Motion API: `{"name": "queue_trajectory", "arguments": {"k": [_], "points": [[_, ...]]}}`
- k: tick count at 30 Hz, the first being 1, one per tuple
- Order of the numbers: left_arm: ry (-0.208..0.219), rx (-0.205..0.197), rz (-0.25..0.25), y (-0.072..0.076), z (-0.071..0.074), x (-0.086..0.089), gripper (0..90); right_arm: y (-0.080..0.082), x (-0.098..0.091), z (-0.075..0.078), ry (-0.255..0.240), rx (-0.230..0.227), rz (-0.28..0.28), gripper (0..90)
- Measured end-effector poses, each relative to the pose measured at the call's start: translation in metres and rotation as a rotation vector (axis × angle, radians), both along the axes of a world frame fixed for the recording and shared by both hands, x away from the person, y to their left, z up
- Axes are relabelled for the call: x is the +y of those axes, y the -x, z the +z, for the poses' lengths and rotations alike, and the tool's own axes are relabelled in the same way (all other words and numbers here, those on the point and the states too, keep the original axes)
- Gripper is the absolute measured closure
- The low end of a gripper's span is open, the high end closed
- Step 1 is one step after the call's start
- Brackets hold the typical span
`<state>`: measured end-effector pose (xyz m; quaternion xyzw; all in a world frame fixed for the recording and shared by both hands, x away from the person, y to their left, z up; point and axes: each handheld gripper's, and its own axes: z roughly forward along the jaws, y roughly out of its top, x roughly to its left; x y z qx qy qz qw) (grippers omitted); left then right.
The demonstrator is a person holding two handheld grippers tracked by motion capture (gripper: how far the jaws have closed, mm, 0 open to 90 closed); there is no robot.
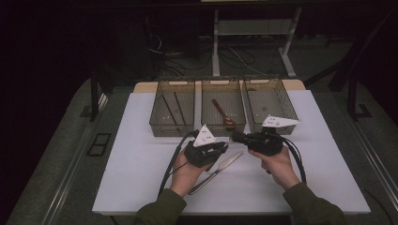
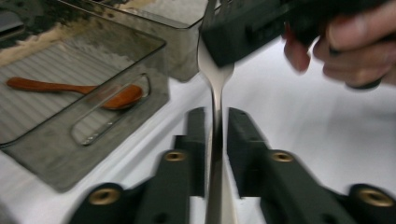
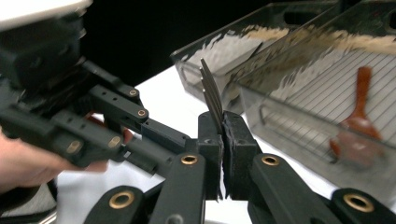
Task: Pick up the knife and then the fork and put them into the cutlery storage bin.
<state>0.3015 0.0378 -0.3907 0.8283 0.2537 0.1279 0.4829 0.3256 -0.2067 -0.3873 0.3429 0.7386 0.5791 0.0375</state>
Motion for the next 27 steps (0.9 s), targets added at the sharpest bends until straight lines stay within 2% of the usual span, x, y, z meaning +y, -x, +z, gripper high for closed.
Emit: {"name": "queue_trajectory", "arguments": {"k": [5, 8, 12, 18, 21, 23, 27], "points": [[0.01, 0.008, 0.003, 0.0, -0.002, 0.012, 59.9, -0.009, -0.014, 0.01, 0.01, -0.02, -0.043, 85.8], [0.018, 0.003, -0.01, 0.001, -0.005, 0.021, 55.9, -0.013, -0.021, 0.015, 0.008, -0.023, -0.07, 85.8], [0.037, 0.023, -0.018, 0.001, -0.008, 0.031, 51.5, -0.018, -0.031, 0.021, 0.007, -0.033, -0.1, 85.8], [0.025, 0.015, -0.05, 0.007, -0.013, 0.052, 43.0, -0.025, -0.05, 0.032, 0.012, -0.043, -0.143, 85.8], [0.025, 0.03, -0.049, 0.009, -0.017, 0.066, 40.8, -0.031, -0.06, 0.04, 0.013, -0.053, -0.17, 85.8], [0.047, 0.039, -0.034, 0.012, -0.02, 0.074, 39.3, -0.034, -0.067, 0.045, 0.015, -0.053, -0.184, 85.8], [0.062, 0.041, -0.03, 0.014, -0.025, 0.09, 33.4, -0.042, -0.079, 0.054, 0.02, -0.053, -0.214, 85.8]]}}
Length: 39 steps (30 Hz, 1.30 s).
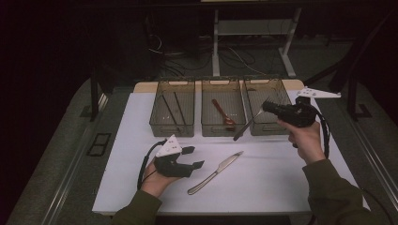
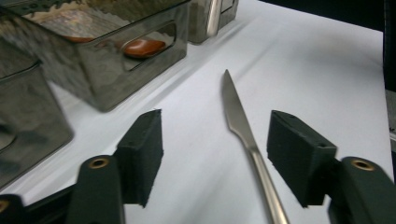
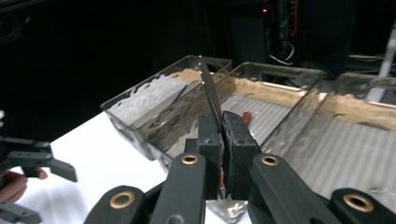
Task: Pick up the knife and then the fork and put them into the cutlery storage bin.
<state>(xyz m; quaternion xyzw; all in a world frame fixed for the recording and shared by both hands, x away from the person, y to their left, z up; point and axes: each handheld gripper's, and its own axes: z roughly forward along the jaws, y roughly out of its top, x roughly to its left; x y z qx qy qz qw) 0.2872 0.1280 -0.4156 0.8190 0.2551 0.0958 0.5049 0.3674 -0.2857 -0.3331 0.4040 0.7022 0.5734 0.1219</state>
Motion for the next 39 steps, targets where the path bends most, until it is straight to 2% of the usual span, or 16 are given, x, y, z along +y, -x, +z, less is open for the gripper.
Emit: {"name": "queue_trajectory", "arguments": {"k": [3, 10, 11, 19, 23, 27, 32, 36, 39], "points": [[0.0, 0.001, -0.001, 0.002, -0.003, 0.007, 29.6, -0.005, -0.01, 0.005, -0.013, 0.001, -0.02, 85.8], [0.014, 0.009, -0.001, 0.01, -0.012, 0.017, 20.3, -0.013, -0.031, 0.017, -0.01, -0.009, -0.075, 85.8], [0.001, 0.011, 0.001, 0.011, -0.014, 0.018, 17.9, -0.014, -0.034, 0.018, -0.012, -0.01, -0.082, 85.8], [0.0, 0.01, 0.007, 0.013, -0.018, 0.022, 6.1, -0.023, -0.063, 0.028, -0.015, -0.023, -0.191, 85.8], [0.008, 0.013, 0.007, 0.012, -0.018, 0.021, 1.3, -0.03, -0.076, 0.028, 0.014, -0.017, -0.251, 85.8], [0.012, 0.009, 0.008, 0.012, -0.017, 0.021, 0.8, -0.044, -0.08, 0.015, 0.035, 0.038, -0.269, 85.8], [0.013, 0.008, 0.006, 0.012, -0.017, 0.021, 0.8, -0.059, -0.07, -0.011, 0.051, 0.134, -0.231, 85.8], [0.018, 0.007, 0.002, 0.012, -0.017, 0.022, 0.8, -0.066, -0.062, -0.03, 0.063, 0.191, -0.209, 85.8], [0.017, 0.008, 0.0, 0.012, -0.016, 0.022, 0.8, -0.071, -0.06, -0.038, 0.066, 0.216, -0.207, 85.7]]}}
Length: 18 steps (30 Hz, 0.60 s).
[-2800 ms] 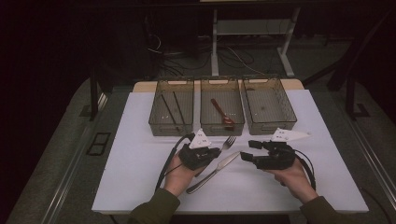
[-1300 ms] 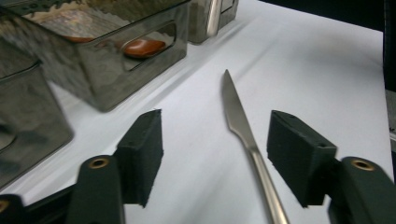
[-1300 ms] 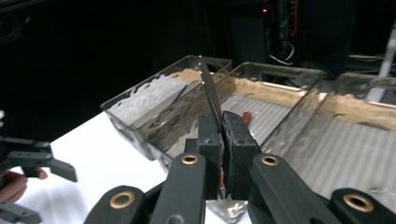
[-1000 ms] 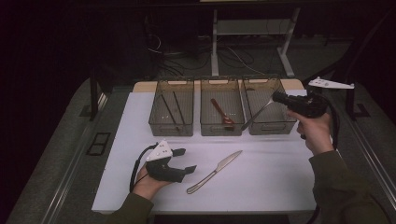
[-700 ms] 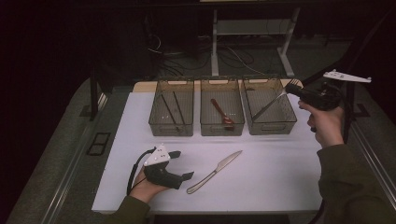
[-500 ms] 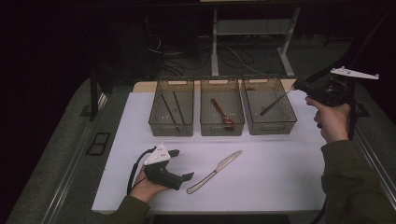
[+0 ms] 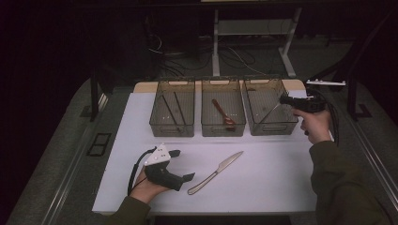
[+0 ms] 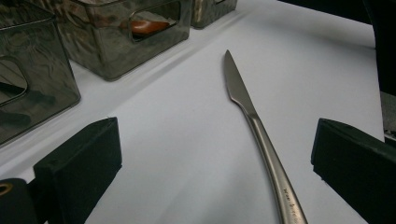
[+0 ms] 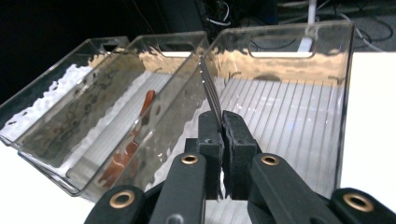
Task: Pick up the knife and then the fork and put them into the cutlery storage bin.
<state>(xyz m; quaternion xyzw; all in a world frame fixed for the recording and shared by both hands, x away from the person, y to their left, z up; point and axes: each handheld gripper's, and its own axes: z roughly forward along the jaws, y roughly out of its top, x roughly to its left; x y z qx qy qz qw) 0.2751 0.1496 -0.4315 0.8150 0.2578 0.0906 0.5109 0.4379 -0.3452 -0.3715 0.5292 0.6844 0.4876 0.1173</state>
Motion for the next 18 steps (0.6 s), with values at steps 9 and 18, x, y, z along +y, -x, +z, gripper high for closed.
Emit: {"name": "queue_trajectory", "arguments": {"k": [9, 18], "points": [[-0.001, 0.001, -0.007, -0.001, 0.0, -0.003, 0.8, -0.016, -0.001, -0.015, 0.121, 0.036, -0.056, 78.0], [0.001, 0.001, -0.008, -0.001, 0.0, -0.003, 0.9, -0.013, -0.012, -0.013, 0.2, -0.028, -0.132, 39.3]]}}
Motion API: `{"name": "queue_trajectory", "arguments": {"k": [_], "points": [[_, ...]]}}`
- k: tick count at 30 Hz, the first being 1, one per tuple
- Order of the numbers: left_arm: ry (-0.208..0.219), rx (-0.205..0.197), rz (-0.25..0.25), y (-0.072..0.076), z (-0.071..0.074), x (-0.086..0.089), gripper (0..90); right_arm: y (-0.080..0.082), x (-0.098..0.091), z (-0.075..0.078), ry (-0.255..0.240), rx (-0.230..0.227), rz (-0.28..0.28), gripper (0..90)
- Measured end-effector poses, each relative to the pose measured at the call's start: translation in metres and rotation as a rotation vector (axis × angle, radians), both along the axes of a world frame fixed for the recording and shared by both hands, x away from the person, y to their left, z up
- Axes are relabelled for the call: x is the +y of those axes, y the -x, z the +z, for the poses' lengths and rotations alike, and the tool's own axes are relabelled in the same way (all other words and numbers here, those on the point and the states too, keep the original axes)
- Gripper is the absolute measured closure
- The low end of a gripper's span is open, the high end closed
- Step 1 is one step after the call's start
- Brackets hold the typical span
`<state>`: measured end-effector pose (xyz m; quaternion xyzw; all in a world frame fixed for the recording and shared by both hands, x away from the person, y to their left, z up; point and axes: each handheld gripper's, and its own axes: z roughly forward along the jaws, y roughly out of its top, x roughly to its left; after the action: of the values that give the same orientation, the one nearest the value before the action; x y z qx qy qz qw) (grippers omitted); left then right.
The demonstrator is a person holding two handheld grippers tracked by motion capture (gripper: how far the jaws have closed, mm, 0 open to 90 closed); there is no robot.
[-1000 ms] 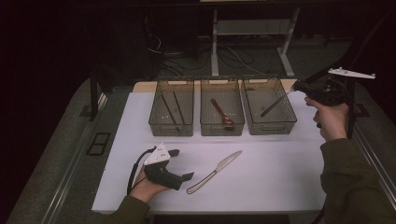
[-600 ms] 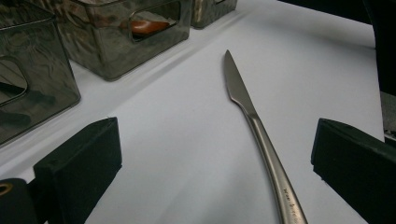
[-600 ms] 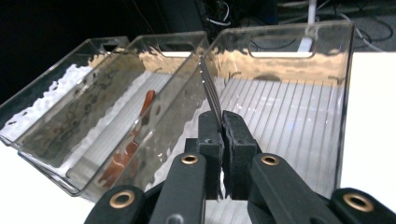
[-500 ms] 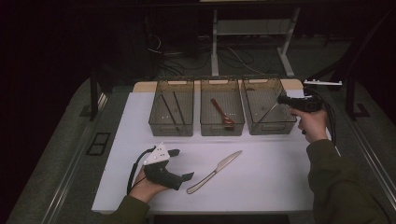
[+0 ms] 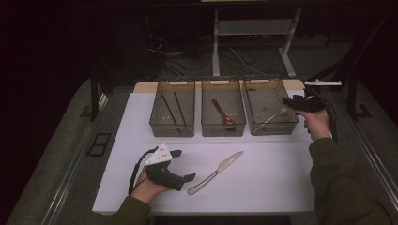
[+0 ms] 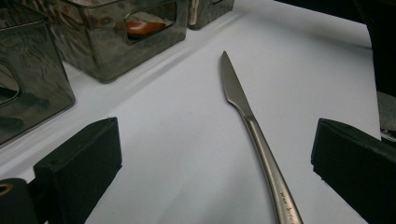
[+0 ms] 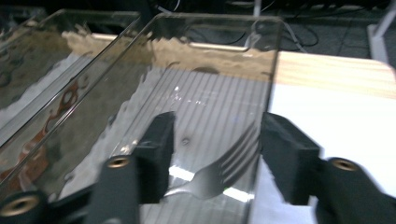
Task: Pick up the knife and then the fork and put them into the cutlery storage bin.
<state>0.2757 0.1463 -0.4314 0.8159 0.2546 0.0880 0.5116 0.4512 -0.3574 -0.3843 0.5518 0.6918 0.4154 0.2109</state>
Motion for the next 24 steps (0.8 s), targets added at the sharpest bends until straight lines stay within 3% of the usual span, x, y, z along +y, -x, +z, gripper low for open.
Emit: {"name": "queue_trajectory", "arguments": {"k": [3, 9, 16, 19, 24], "points": [[-0.01, 0.0, -0.002, 0.0, 0.0, -0.001, 0.9, 0.004, -0.005, 0.002, -0.013, -0.008, 0.002, 35.6], [-0.031, -0.001, -0.002, 0.0, -0.002, -0.003, 0.8, 0.02, -0.005, 0.006, -0.03, -0.022, 0.076, 30.3], [-0.075, 0.014, 0.001, 0.0, -0.003, -0.007, 0.8, 0.052, 0.009, 0.012, -0.046, -0.07, 0.181, 25.9], [-0.091, 0.022, 0.007, 0.0, -0.004, -0.009, 1.1, 0.068, 0.017, 0.014, -0.027, -0.1, 0.203, 25.2], [-0.102, 0.031, 0.004, 0.001, -0.004, -0.013, 3.4, 0.091, 0.027, 0.01, -0.047, -0.131, 0.24, 22.6]]}}
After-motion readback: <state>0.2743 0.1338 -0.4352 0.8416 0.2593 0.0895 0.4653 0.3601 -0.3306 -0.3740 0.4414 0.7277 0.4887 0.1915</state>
